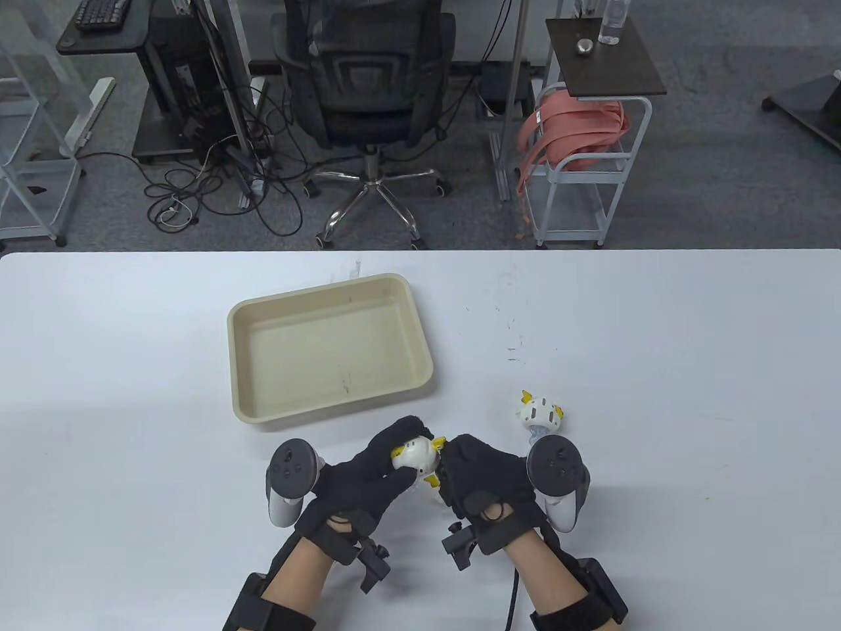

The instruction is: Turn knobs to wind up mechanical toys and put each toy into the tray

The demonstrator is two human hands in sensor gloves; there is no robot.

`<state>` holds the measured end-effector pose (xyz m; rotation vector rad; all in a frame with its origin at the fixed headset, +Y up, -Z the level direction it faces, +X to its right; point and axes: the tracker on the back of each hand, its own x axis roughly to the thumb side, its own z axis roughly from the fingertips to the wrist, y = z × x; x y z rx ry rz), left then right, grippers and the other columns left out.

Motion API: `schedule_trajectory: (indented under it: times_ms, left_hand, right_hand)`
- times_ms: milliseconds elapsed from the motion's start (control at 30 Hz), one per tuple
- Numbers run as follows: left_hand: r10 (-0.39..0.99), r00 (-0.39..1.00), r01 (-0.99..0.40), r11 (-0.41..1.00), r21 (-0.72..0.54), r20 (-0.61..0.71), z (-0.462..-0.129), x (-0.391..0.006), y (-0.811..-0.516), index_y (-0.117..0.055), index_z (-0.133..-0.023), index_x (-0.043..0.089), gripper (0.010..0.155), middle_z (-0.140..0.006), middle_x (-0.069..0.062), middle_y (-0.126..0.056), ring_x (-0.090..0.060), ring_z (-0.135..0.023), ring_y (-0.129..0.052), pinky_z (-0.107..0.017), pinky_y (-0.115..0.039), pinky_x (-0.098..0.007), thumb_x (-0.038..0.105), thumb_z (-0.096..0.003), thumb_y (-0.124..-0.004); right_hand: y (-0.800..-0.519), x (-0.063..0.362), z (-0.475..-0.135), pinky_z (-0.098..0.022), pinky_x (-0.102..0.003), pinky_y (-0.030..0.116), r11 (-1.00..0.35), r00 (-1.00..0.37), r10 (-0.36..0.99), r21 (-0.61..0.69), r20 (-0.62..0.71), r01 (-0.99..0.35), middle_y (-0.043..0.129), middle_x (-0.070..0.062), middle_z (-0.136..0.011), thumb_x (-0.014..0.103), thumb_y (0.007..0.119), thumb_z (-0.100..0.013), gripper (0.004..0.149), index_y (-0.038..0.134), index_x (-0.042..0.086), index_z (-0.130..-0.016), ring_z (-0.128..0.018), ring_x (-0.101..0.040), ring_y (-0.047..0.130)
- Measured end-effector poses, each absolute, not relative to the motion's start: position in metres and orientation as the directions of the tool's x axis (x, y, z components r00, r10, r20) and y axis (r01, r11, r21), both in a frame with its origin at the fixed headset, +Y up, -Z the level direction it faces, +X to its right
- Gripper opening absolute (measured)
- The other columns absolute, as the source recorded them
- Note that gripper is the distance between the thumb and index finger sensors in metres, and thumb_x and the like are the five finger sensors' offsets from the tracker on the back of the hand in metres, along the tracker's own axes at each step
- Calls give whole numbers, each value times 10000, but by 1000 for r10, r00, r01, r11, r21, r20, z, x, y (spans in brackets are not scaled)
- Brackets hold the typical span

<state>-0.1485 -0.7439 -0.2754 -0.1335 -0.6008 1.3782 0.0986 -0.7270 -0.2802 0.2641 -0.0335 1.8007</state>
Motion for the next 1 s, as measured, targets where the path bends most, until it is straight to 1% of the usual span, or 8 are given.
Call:
schedule_trajectory:
  times_ms: [100,233,400,500,567,667,800,1000]
  left_hand:
    - [945,71,-881,209,-424,319,-275,-149,-743,-531,-1111,385,676,-1128,-91,-703,-309,-893,-903,-708,-706,-510,371,-487,-789]
    - [948,76,-886,206,-416,309,-275,-150,-743,-522,-1117,353,682,-1115,-107,-713,-314,-868,-920,-690,-724,-502,376,-488,-782]
    - [954,92,-896,205,-395,286,-276,-151,-746,-507,-1125,315,686,-1081,-150,-738,-305,-819,-954,-660,-754,-485,394,-492,-756]
    - [964,68,-908,167,-384,256,-278,-154,-749,-470,-1134,275,693,-1063,-174,-740,-284,-790,-969,-642,-770,-466,411,-501,-715]
    - [973,25,-915,115,-388,231,-279,-157,-750,-452,-1137,249,700,-1055,-186,-740,-277,-779,-972,-636,-775,-460,417,-506,-701]
    - [976,-3,-913,86,-400,217,-279,-157,-752,-462,-1133,230,702,-1028,-193,-768,-267,-745,-990,-620,-791,-448,429,-504,-700]
    - [980,-33,-903,54,-425,195,-279,-155,-752,-470,-1127,205,702,-1002,-196,-793,-251,-712,-1012,-601,-811,-435,443,-506,-691]
    - [982,-48,-901,36,-433,182,-278,-153,-752,-470,-1124,182,704,-988,-207,-802,-246,-699,-1021,-594,-817,-433,445,-508,-687]
  right_hand:
    - [-727,98,-279,11,-308,836,-245,-220,953,105,207,-964,1034,0,-198,340,762,-486,435,900,-71,-509,9,-77,959]
    - [-724,96,-276,-52,-346,841,-310,-286,924,58,253,-949,1044,-54,-270,347,768,-494,439,887,-69,-571,-65,-129,980]
    - [-718,92,-272,-218,-427,827,-337,-310,894,31,324,-941,1006,-166,-514,271,809,-492,435,801,-64,-770,-287,-239,985]
    - [-715,87,-269,-304,-464,807,-371,-327,873,59,363,-927,958,-191,-632,250,802,-495,466,755,-37,-860,-403,-280,964]
    - [-715,82,-269,-351,-489,784,-393,-328,863,102,384,-914,912,-214,-705,221,772,-495,499,680,-40,-911,-471,-311,939]
    - [-713,77,-266,-380,-497,770,-449,-373,824,90,427,-889,886,-211,-733,205,746,-495,499,632,-53,-907,-503,-315,921]
    - [-709,79,-265,-333,-475,797,-469,-398,786,38,472,-882,940,-180,-653,211,740,-475,471,688,-75,-845,-427,-281,955]
    - [-708,80,-265,-288,-455,817,-506,-441,739,-12,510,-862,975,-168,-593,226,740,-463,460,724,-83,-803,-366,-256,976]
